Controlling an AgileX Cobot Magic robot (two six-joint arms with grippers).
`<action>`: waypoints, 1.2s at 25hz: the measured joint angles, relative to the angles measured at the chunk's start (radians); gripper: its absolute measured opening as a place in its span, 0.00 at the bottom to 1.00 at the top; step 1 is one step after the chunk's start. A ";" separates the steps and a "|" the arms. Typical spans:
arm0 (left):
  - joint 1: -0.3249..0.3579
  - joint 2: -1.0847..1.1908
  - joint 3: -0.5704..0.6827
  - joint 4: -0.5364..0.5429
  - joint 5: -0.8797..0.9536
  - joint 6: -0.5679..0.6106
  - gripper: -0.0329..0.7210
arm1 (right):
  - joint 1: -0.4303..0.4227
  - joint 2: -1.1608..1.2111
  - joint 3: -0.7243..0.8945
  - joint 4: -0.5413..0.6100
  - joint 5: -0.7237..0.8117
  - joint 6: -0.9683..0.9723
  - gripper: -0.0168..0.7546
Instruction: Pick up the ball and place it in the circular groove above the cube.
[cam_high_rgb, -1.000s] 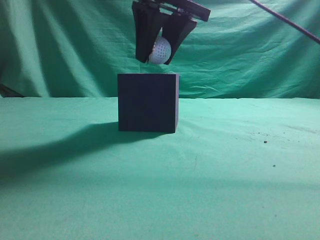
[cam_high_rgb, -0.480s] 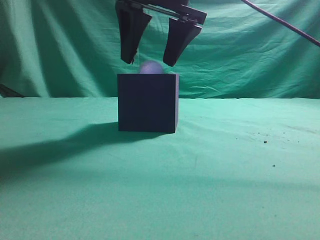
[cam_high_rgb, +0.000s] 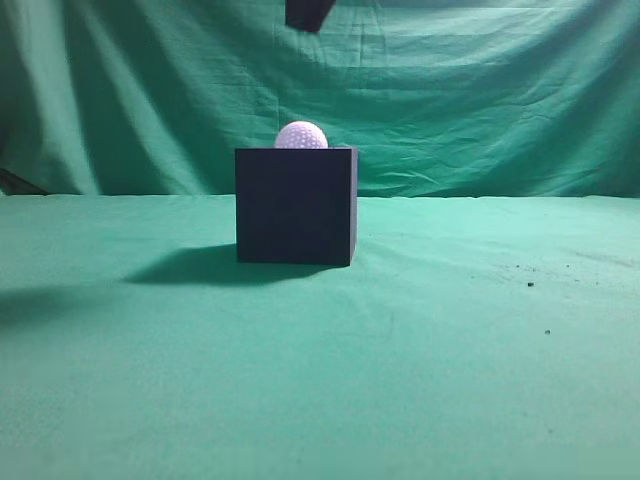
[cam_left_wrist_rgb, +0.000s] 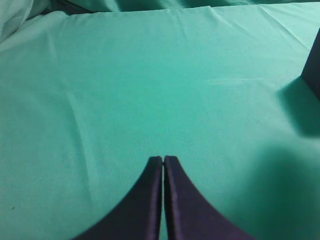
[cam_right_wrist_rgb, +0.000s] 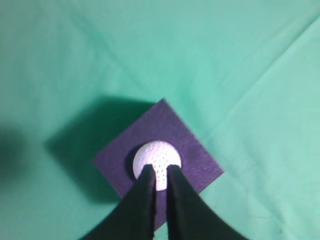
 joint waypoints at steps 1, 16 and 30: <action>0.000 0.000 0.000 0.000 0.000 0.000 0.04 | 0.000 -0.010 -0.013 -0.008 0.005 0.024 0.02; 0.000 0.000 0.000 0.000 0.000 0.000 0.04 | 0.000 -0.406 -0.018 -0.017 0.033 0.176 0.02; 0.000 0.000 0.000 0.000 0.000 0.000 0.04 | 0.000 -1.059 0.777 -0.037 -0.158 0.176 0.02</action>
